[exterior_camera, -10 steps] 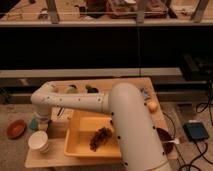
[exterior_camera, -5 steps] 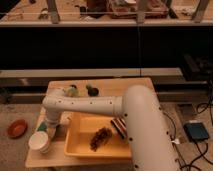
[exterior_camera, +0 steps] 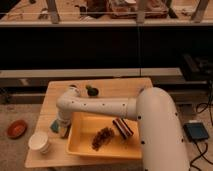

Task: Wipe table surface with sponge

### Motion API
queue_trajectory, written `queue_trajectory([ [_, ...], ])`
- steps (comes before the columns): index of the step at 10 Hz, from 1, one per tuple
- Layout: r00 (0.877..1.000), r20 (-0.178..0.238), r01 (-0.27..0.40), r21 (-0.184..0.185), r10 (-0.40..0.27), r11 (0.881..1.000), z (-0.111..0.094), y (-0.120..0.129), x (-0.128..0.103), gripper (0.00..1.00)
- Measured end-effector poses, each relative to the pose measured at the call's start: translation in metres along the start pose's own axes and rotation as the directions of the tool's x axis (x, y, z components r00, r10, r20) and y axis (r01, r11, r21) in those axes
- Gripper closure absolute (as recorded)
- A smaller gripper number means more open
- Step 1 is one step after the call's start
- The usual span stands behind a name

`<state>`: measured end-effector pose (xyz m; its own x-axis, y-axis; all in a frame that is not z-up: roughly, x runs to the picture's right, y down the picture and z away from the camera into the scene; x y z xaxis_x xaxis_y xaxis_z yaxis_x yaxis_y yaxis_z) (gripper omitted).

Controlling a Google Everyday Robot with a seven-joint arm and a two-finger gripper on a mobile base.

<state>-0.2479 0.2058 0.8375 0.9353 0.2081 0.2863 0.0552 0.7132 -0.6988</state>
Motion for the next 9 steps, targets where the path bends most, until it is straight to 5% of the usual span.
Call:
queue_trajectory([
  [4,1.000,-0.010,-0.010,0.048,0.010,0.999,-0.008,-0.062,-0.005,0.77],
  [9,0.997,-0.007,0.075,0.063,-0.075,0.995,-0.004,-0.082,-0.061,0.77],
])
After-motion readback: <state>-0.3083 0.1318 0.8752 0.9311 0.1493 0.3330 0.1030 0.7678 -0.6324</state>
